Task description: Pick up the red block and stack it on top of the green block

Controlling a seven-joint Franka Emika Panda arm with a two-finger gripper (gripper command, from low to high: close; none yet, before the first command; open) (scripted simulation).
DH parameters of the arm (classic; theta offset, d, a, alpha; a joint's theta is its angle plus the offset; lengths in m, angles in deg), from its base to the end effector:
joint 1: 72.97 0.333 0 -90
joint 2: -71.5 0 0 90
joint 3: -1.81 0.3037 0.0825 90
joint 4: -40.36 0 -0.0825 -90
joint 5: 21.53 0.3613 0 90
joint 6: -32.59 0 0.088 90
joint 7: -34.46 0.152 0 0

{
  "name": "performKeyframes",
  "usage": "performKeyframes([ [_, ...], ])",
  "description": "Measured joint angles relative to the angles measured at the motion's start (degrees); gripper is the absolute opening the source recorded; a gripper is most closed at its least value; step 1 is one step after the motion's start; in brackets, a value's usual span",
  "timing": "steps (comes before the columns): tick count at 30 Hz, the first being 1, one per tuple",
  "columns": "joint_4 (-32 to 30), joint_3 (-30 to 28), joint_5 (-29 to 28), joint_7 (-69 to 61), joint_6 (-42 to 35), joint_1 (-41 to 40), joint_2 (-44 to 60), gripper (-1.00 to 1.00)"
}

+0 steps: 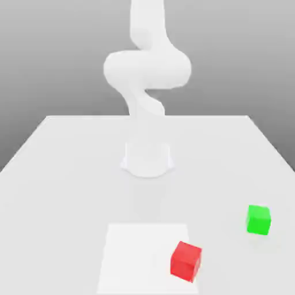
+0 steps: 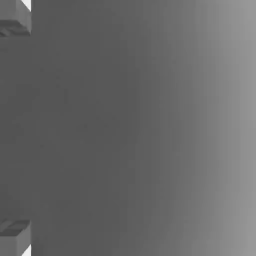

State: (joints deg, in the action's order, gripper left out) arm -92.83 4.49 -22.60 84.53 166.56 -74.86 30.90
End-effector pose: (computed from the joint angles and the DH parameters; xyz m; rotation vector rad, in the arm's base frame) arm 0.3963 0.0091 0.6272 -2.4761 1.1236 -0.9572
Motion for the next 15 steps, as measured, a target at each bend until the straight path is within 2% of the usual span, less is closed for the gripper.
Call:
performKeyframes([
  [7,-4.03,6.95,-3.52,12.39,6.27,-4.62,14.95,0.00],
  [15,-8.48,11.62,-7.68,26.39,13.13,-6.85,31.72,0.00],
])
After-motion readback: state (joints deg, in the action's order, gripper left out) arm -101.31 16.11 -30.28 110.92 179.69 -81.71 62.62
